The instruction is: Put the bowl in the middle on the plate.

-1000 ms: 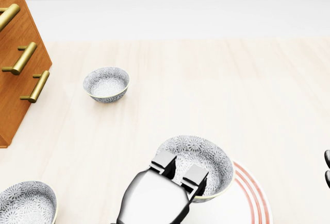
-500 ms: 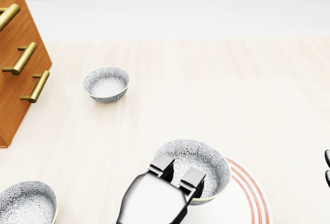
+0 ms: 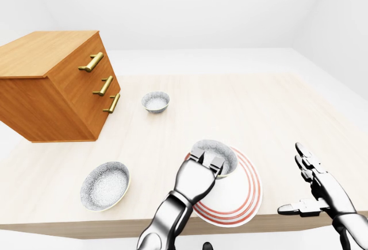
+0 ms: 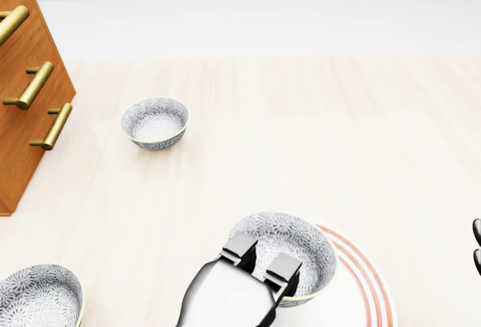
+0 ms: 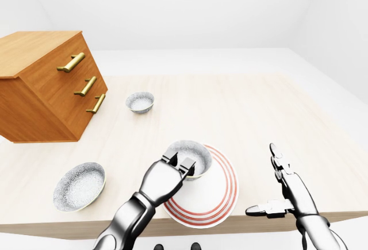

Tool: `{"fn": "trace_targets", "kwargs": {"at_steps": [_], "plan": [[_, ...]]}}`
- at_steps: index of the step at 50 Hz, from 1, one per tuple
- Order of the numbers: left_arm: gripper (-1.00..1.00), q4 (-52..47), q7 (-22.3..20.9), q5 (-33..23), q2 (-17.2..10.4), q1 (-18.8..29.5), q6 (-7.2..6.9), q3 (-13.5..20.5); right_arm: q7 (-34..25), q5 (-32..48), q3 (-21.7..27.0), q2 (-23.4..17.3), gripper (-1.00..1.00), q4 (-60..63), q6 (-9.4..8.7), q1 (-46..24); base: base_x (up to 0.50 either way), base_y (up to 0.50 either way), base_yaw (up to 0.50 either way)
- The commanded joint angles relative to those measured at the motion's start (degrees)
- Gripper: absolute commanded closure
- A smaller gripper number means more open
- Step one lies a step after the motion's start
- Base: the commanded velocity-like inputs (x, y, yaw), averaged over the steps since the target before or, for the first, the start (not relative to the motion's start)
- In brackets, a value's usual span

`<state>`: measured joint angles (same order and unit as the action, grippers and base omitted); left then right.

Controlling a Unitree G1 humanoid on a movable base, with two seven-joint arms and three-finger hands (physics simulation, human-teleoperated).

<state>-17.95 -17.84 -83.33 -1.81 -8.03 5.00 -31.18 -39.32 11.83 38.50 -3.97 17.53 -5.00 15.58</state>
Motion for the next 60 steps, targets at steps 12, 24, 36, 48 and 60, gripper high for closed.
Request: {"fn": "trace_targets", "kwargs": {"at_steps": [12,24,36,48,60], "plan": [[1.0,3.34,3.06,-1.79,1.22,0.9,0.0,-2.31,-0.16,0.03,0.11,0.11,-1.0,0.04,0.0,-0.01,0.0,0.0,0.0],[1.0,3.71,3.07,-1.67,1.29,1.13,0.0,-2.3,0.12,-0.01,-0.08,-0.06,-1.0,-0.47,0.0,-0.11,0.0,0.0,0.0],[1.0,4.21,3.32,-1.6,1.18,1.29,0.0,-1.81,0.21,-0.06,-0.12,-0.08,-1.0,-0.5,0.0,-0.03,0.0,0.0,0.0],[1.0,4.33,3.44,-1.72,1.26,0.83,0.0,-2.24,-0.09,0.1,0.0,0.0,-1.0,0.05,0.0,-0.1,0.0,0.0,0.0],[1.0,6.18,4.79,-1.95,0.88,0.14,0.0,-3.58,0.1,-0.12,-0.09,-0.18,-1.0,-0.34,0.0,-0.05,0.0,0.0,0.0]]}}
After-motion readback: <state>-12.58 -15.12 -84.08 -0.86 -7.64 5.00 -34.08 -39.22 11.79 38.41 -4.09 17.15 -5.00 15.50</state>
